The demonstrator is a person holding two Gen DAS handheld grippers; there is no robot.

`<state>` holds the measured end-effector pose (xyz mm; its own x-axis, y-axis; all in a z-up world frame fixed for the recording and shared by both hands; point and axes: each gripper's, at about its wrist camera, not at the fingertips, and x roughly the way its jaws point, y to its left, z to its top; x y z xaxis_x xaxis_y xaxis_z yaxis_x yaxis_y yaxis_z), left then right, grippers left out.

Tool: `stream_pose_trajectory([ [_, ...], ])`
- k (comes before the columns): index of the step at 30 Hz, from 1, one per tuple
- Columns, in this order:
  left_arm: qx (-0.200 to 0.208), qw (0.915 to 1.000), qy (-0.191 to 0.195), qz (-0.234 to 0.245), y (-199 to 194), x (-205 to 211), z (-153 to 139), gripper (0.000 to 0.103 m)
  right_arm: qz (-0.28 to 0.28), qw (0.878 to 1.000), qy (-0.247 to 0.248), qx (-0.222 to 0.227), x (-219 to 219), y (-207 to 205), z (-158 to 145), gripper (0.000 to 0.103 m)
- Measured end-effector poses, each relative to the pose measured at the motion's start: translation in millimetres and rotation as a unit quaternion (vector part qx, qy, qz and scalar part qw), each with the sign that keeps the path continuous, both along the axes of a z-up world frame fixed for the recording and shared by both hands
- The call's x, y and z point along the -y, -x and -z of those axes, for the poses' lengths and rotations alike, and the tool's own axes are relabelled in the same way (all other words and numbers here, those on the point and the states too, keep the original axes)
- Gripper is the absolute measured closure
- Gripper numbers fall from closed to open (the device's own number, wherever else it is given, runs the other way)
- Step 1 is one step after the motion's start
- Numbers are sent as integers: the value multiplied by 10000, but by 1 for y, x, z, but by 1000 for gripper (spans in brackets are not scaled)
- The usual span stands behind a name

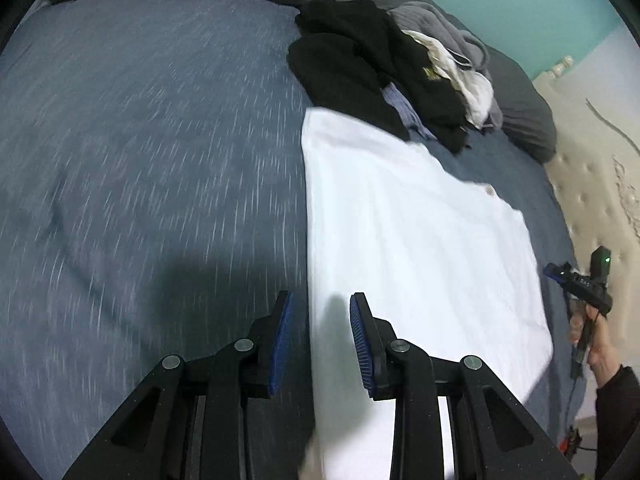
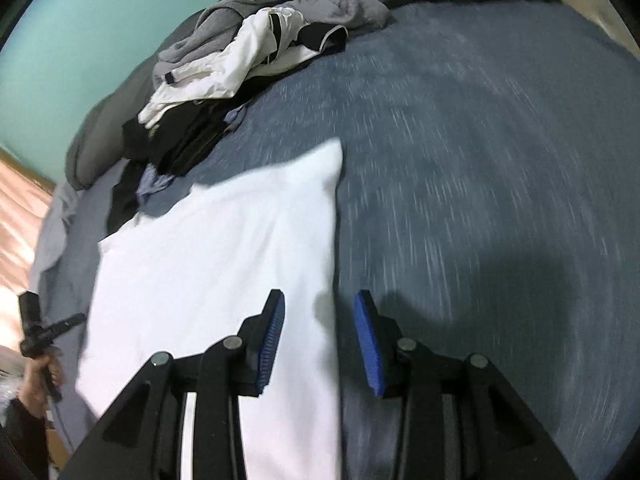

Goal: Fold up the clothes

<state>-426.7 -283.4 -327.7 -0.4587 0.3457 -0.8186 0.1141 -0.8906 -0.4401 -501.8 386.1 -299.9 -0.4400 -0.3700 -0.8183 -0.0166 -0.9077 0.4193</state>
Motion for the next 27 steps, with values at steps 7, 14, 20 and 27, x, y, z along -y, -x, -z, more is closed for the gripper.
stream_pose_trajectory([
  [7, 213, 9994, -267, -24, -84, 2, 0, 56, -54, 9979, 552, 322, 1, -92, -5, 56],
  [14, 334, 9990, -305, -52, -128, -3, 13, 56, -74, 9969, 539, 566, 6, -137, 12, 56],
  [20, 171, 9995, -274, -7, -134, -10, 8, 56, -291, 9979, 422, 401, 21, -141, 7, 56],
  [27, 207, 9992, -317, 107, -123, -19, 18, 57, -627, 9971, 88, 424, 39, -138, 16, 74],
])
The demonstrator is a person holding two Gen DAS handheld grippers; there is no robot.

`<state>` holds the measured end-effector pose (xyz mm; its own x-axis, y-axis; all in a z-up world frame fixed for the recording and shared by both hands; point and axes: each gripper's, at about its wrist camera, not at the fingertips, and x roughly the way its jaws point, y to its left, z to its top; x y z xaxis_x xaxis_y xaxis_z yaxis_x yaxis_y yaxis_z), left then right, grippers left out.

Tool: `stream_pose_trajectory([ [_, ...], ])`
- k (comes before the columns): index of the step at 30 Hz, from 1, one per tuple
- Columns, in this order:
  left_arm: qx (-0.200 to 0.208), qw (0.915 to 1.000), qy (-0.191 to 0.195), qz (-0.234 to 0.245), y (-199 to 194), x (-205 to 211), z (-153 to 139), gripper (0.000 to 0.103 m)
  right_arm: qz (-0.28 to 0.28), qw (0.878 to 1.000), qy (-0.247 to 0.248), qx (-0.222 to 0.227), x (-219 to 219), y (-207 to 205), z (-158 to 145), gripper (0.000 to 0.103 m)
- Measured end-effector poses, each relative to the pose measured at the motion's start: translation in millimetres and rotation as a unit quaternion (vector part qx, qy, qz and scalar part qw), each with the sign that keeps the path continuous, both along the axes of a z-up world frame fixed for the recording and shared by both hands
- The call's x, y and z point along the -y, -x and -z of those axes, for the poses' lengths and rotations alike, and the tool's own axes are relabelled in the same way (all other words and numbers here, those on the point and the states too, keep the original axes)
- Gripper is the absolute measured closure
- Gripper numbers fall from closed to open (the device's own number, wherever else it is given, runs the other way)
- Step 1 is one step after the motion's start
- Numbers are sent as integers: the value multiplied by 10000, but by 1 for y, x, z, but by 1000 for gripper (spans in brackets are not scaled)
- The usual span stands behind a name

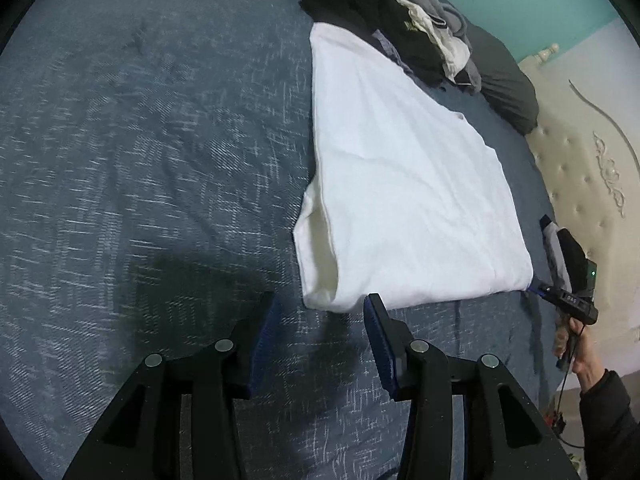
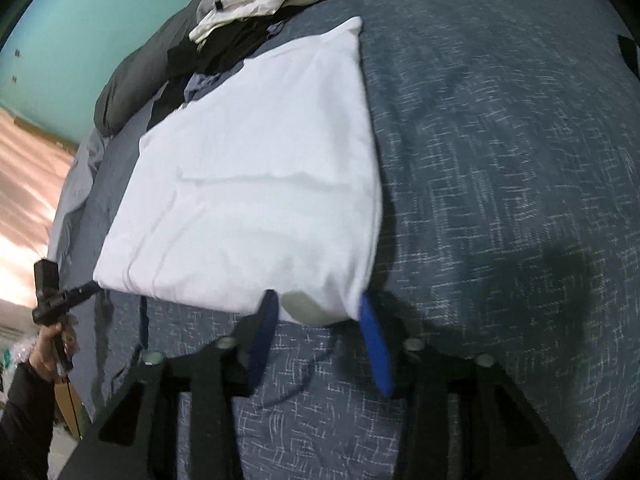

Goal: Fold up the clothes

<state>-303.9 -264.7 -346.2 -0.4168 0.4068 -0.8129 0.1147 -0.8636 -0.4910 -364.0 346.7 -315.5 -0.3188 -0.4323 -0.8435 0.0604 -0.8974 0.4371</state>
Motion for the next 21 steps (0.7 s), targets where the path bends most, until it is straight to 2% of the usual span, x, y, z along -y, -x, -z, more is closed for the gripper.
stream_pose_trajectory([
  [1, -34, 10000, -47, 21, 1, -1, 1, 57, -12, 10000, -6, -1, 1, 1, 1, 78],
  [2, -58, 9999, -82, 52, 2, -2, 2, 57, -19, 10000, 1, -1, 1, 1, 3, 87],
  [3, -53, 9999, -79, 88, 3, -3, 3, 62, -11, 10000, 9, -7, 1, 2, 4, 94],
  [4, -44, 9999, -71, 123, 4, -4, 4, 70, 8, 10000, 16, -18, 0, 2, 4, 96],
  [5, -36, 9998, -64, 159, 5, -5, 4, 89, 27, 10000, 23, -29, -2, 2, 4, 98],
  [6, -40, 9998, -34, 203, 6, -7, 3, 94, 49, 10000, 45, -43, -3, 2, 4, 99],
  [10, -132, 9994, 155, 278, 5, -10, -9, 97, 19, 9999, 92, -135, -6, -1, -5, 100],
  [18, -240, 9976, 487, 419, -5, -11, -47, 98, -225, 9988, -24, -438, -13, -17, -58, 101],
  [21, -268, 9972, 557, 410, -13, -12, -59, 99, -152, 9986, -49, -512, -19, -25, -73, 103],
])
